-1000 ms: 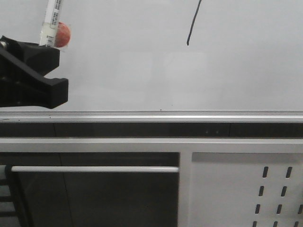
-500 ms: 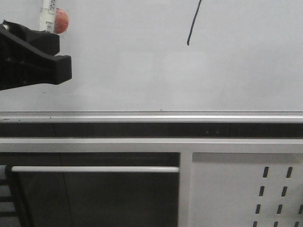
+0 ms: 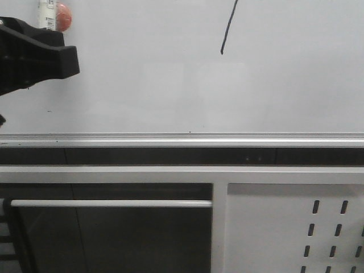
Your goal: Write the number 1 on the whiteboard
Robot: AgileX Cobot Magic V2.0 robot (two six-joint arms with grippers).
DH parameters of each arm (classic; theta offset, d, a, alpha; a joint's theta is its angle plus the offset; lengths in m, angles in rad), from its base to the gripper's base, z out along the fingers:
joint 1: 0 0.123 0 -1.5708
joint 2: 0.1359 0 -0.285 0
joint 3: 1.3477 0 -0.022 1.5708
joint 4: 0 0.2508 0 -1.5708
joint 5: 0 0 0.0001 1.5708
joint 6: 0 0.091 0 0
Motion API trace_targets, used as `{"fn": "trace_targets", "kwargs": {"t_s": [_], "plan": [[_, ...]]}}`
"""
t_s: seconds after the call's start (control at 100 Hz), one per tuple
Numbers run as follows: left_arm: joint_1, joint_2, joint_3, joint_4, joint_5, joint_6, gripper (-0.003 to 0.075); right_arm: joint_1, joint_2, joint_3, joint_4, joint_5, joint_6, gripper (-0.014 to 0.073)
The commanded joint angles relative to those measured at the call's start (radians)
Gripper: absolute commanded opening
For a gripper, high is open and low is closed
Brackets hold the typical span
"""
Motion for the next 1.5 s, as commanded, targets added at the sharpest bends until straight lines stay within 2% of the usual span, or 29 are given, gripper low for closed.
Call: {"fn": "trace_targets", "kwargs": {"t_s": [0.0,0.26,0.41,0.58,1.01,1.37,1.49], "plan": [[0.019,-0.019,-0.024,0.056,-0.227,-0.044,-0.0018,-0.001,0.007,-0.024,0.034,-0.039,-0.011,-0.0060],[0.029,-0.012,-0.024,0.110,-0.227,-0.060,-0.0018,-0.001,0.007,-0.024,0.034,-0.041,-0.011,-0.0060],[0.029,0.045,-0.024,0.135,-0.227,-0.161,-0.0018,-0.001,0.007,-0.024,0.034,-0.041,-0.011,-0.0060],[0.029,0.100,-0.024,0.211,-0.227,-0.199,-0.0018,-0.001,0.007,-0.024,0.036,-0.041,-0.011,-0.0060],[0.027,0.120,-0.025,0.204,-0.227,-0.213,-0.0018,-0.001,0.007,-0.024,0.036,-0.041,-0.011,-0.0060],[0.027,0.173,-0.113,0.196,-0.227,-0.210,-0.0018,-0.001,0.007,-0.024,0.036,-0.041,-0.011,-0.0060],[0.031,0.196,-0.127,0.144,-0.227,-0.210,-0.0018,-0.001,0.007,-0.024,0.038,-0.041,-0.011,-0.0060]]}}
